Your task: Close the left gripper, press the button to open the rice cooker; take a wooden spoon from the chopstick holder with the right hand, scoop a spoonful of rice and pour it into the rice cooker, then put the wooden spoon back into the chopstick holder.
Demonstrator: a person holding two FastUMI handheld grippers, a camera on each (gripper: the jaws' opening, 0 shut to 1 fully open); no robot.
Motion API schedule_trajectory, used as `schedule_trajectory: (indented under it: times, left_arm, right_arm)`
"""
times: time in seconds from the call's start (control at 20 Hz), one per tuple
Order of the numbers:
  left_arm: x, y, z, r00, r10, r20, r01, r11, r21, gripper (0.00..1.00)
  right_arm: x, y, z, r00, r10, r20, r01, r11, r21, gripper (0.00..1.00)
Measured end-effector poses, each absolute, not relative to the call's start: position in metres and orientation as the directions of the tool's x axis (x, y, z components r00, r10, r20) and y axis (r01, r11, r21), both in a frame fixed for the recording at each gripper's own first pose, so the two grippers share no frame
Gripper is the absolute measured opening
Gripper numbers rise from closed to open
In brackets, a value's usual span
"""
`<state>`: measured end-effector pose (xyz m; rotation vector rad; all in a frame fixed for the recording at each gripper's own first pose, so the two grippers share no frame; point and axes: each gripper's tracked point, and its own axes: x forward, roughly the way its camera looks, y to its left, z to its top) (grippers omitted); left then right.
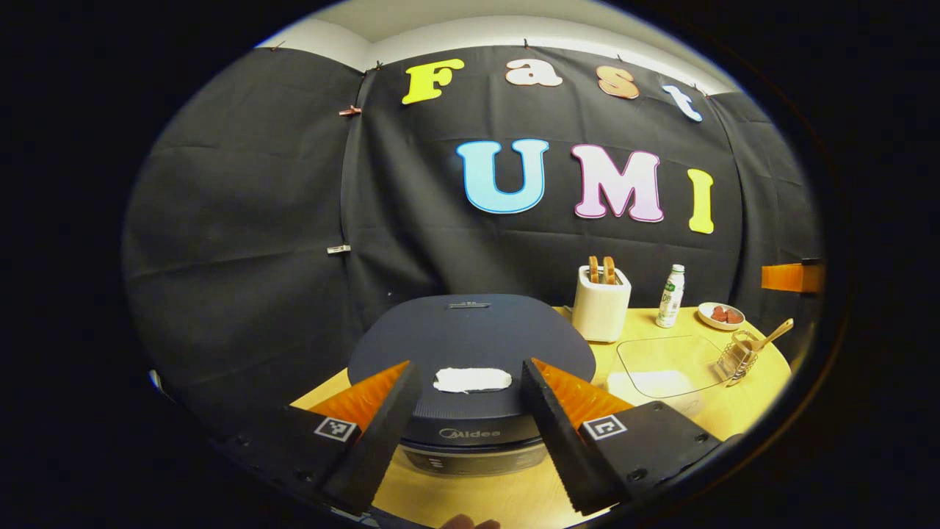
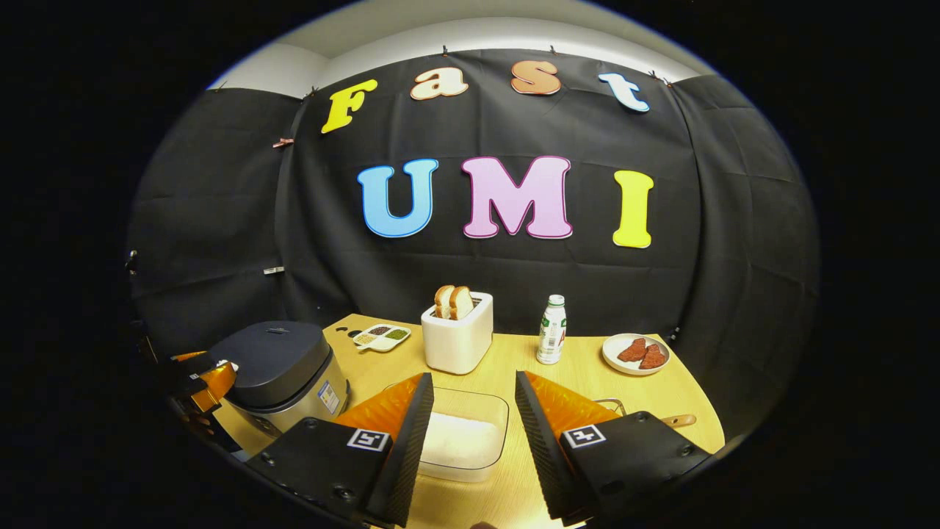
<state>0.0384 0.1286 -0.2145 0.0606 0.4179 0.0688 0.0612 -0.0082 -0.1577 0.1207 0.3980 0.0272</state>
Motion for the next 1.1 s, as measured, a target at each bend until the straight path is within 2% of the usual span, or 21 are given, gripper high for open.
schedule_trajectory:
  times: [0.25,0.4,0.6,1.1]
  left_arm:
    - [0.039,0.129,-0.213,0.931,0.057,-0.361,-0.034,0.997,0.069,0.95]
    - [0.04,0.13,-0.211,0.933,0.084,-0.35,-0.055,0.994,0.091,0.94]
    - [0.055,0.127,-0.211,0.913,0.123,-0.389,-0.087,0.99,0.107,0.95]
    - [0.095,0.082,-0.141,0.962,0.078,-0.26,-0.052,0.993,0.107,0.93]
  right_arm:
    - [0.06,-0.003,-0.153,0.926,0.057,-0.374,-0.015,0.993,0.116,0.71]
    - [0.059,-0.006,-0.15,0.928,0.05,-0.37,-0.009,0.994,0.113,0.71]
    - [0.059,-0.017,-0.144,0.933,0.029,-0.357,0.013,0.993,0.116,0.71]
    - [0.048,-0.059,-0.134,0.942,-0.033,-0.334,0.078,0.989,0.123,0.71]
